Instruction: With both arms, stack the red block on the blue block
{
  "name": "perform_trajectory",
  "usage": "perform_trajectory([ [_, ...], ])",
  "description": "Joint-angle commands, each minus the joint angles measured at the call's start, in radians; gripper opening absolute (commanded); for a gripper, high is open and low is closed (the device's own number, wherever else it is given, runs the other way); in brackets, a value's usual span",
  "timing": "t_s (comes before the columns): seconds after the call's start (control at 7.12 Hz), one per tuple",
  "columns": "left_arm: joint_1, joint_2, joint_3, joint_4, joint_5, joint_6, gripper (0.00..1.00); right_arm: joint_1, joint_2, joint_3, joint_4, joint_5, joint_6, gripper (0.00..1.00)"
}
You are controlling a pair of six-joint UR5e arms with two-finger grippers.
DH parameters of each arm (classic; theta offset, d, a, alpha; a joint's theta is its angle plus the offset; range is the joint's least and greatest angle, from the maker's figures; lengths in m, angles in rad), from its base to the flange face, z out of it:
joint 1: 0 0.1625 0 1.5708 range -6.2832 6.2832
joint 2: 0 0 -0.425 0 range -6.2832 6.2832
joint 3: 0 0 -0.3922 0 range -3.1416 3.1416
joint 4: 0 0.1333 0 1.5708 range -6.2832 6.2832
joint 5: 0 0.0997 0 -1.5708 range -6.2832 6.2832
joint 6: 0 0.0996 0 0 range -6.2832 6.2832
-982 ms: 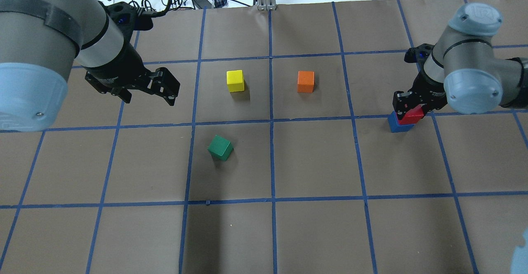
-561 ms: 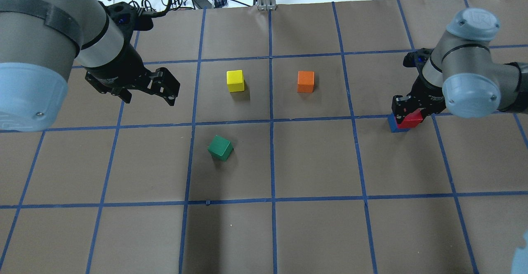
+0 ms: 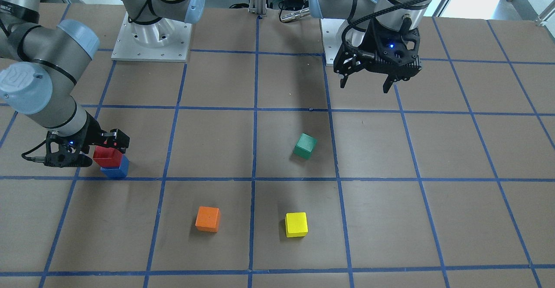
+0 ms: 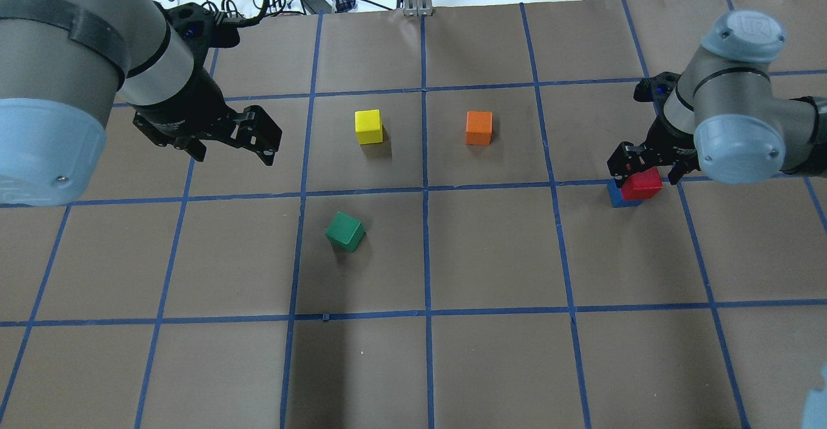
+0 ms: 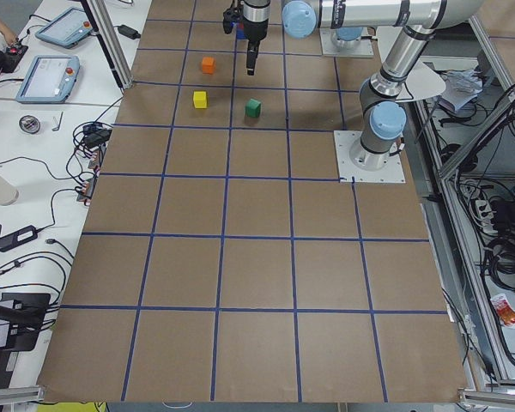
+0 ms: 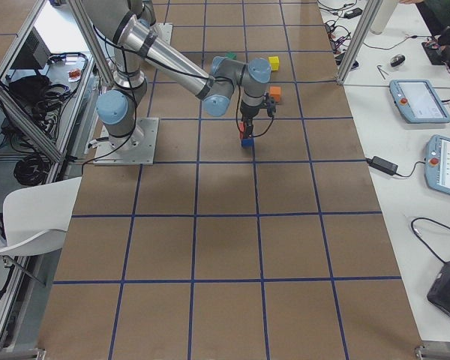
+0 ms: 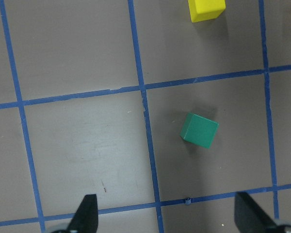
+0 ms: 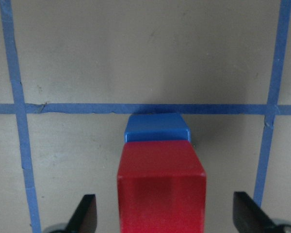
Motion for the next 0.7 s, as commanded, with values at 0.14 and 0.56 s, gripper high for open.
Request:
perform_trajectory([
  [0.14,0.000,0.000,0.000,-0.001,0.000,0.000,1.00,0.009,-0.076,-0.099,0.171,0.009,0.079,1.00],
  [0.56,0.000,0.001,0.000,0.001,0.000,0.001,1.00,0.117,-0.133,-0.277,0.412,0.003,0.220,1.00],
])
